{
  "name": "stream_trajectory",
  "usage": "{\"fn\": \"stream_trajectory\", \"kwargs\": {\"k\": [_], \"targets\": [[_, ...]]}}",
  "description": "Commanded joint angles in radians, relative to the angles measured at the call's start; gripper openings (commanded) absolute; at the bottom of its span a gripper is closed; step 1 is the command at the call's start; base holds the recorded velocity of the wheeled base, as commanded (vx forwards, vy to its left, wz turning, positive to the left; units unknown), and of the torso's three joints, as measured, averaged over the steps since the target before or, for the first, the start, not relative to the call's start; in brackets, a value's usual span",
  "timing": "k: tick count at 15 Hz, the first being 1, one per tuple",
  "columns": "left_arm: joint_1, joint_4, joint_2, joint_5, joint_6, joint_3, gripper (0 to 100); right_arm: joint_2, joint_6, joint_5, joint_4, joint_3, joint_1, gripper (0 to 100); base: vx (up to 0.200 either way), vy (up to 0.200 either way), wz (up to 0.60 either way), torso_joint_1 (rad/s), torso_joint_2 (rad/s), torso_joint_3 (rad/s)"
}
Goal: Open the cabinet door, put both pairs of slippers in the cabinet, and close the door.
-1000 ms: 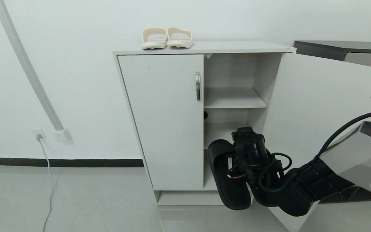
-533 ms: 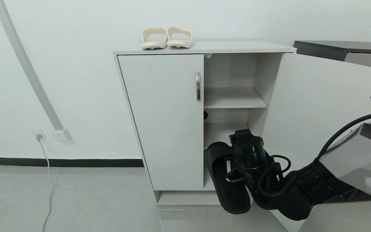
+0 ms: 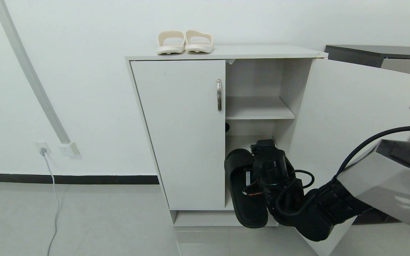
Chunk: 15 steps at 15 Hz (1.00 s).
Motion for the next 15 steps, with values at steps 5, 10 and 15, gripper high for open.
{"fn": "stream_trajectory", "kwargs": {"k": [5,10,15], "targets": [[0.0,0.0,0.003,0.0,0.001,0.0,0,0.053,0.023,-0.02,0.01,-0.036,-0.002,0,0.0,-0.12,0.0,0.001,0.0,0.001],[0.0,0.0,0.003,0.0,0.0,0.0,0,0.082,0.021,-0.018,0.003,-0.045,0.001,0,0.0,-0.08,0.0,0.002,0.0,0.0],[0.0,0.0,0.003,0.0,0.0,0.0,0,0.17,0.021,0.006,-0.013,-0.131,0.014,0,0.0,0.0,0.0,0.0,0.0,0.0]]}}
